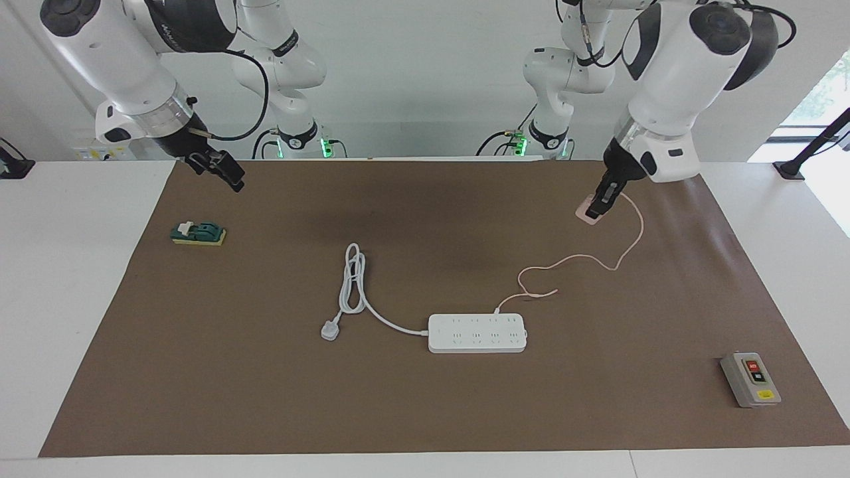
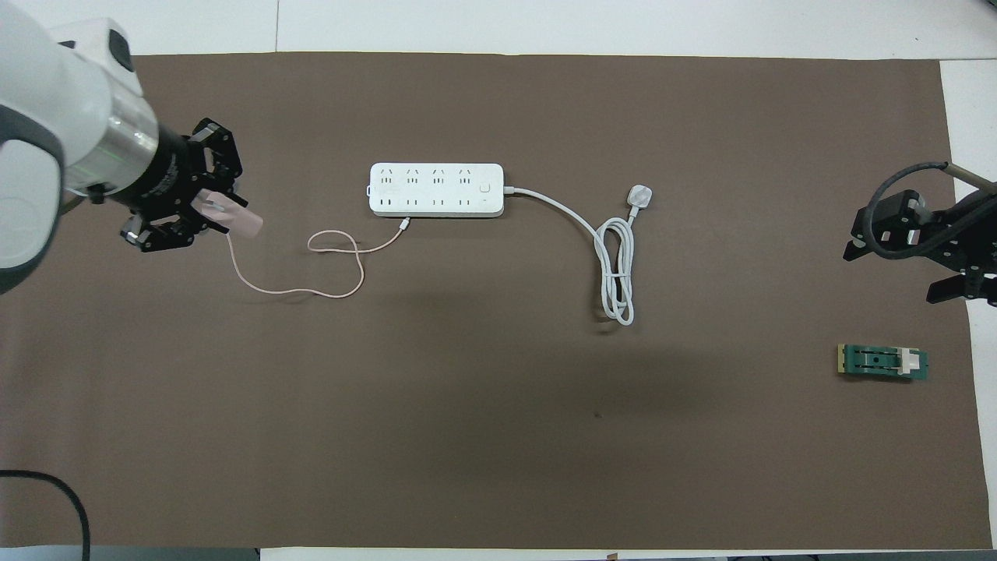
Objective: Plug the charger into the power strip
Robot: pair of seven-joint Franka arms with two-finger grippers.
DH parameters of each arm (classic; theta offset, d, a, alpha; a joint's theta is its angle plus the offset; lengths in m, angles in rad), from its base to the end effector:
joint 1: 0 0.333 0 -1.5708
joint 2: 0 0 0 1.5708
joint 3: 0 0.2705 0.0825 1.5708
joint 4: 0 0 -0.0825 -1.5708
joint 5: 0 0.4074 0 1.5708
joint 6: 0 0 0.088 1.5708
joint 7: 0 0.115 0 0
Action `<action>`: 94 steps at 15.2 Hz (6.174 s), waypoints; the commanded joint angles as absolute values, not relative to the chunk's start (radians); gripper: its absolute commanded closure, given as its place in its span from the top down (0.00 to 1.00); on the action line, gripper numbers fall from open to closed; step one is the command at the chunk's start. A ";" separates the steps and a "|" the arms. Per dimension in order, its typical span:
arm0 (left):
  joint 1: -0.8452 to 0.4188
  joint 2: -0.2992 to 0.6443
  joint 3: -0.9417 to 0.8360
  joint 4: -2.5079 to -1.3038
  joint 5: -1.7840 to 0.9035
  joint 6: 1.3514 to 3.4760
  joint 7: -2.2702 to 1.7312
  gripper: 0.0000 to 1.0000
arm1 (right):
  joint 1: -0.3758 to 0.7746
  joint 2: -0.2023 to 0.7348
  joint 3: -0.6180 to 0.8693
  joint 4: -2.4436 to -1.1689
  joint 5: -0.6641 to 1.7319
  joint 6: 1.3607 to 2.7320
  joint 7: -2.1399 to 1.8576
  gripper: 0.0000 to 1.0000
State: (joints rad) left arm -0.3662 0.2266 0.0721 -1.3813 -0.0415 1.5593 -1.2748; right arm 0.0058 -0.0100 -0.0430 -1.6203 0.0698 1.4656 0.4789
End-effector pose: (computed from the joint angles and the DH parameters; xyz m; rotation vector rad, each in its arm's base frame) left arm 0.6037 -0.1924 0.5266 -2.7570 -1.4701 0.0810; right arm 0.5606 -0.0123 0.5445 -2.9937 0.7864 0.2428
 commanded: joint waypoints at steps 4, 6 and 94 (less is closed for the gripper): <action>-0.443 0.457 0.086 -1.178 0.006 1.606 -1.679 0.00 | -0.009 -0.029 -0.032 -1.623 0.066 1.456 0.460 1.00; -0.463 0.533 0.092 -1.129 0.006 1.621 -1.800 0.00 | -0.009 -0.029 -0.032 -1.623 0.066 1.456 0.459 1.00; -0.555 0.658 0.143 -1.358 0.009 1.928 -1.779 0.00 | -0.009 -0.029 -0.031 -1.623 0.066 1.456 0.460 1.00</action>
